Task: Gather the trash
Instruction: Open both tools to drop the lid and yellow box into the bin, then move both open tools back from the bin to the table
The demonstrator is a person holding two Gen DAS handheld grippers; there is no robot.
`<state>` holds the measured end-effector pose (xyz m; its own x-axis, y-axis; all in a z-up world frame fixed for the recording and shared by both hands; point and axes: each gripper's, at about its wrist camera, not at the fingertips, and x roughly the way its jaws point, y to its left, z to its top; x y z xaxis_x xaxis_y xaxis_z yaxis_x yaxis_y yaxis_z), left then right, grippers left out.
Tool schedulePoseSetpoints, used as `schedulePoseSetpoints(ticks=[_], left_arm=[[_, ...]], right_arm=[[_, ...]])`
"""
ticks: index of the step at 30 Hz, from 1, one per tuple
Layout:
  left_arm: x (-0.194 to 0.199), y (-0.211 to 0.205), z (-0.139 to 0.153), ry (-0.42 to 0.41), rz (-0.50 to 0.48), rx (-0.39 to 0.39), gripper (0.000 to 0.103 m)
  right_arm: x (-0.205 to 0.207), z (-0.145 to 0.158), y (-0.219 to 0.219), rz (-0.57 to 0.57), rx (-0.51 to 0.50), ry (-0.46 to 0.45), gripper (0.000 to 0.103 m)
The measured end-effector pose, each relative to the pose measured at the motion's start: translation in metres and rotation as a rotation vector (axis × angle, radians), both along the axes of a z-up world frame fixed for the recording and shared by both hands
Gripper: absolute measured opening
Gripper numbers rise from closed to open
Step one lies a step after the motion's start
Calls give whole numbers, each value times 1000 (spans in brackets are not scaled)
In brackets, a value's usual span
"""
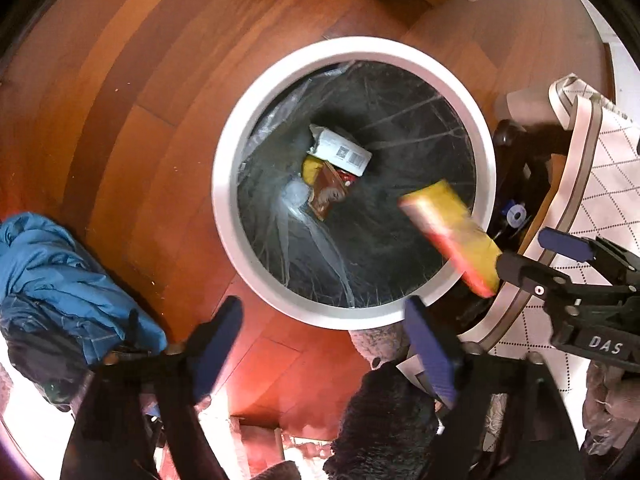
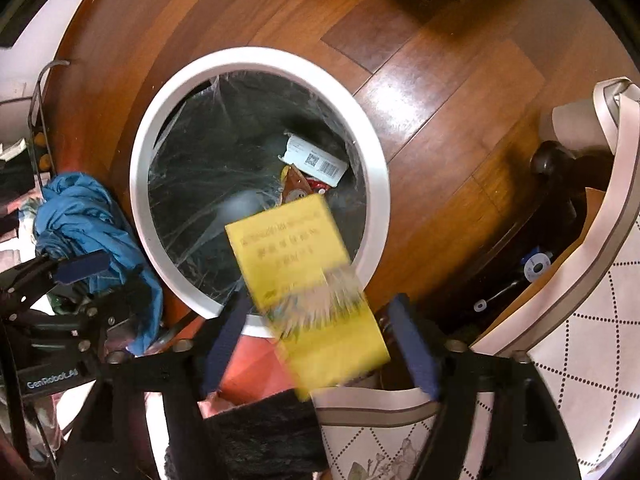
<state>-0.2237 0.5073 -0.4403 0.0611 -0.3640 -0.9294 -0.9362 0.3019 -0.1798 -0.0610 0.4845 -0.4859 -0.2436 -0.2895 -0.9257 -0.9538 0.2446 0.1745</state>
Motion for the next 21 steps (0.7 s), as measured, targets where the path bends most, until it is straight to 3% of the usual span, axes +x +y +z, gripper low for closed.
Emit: schedulePoseSetpoints(ticks=[1,6,10,21], left_arm=[[-2,-1,2,6,2,13,99],[-13,-10,25,3,45,111,99],[-15,-26,41,9,53,180,99],[-15,-67,90,0,70,334,99]], right_arm=[[2,3,0,-11,8,-1,85],[10,21,-7,-33,51,-26,103],[8,41,-21,-21,112,-91,103],[-2,87,-61,-33,221,-118,103]])
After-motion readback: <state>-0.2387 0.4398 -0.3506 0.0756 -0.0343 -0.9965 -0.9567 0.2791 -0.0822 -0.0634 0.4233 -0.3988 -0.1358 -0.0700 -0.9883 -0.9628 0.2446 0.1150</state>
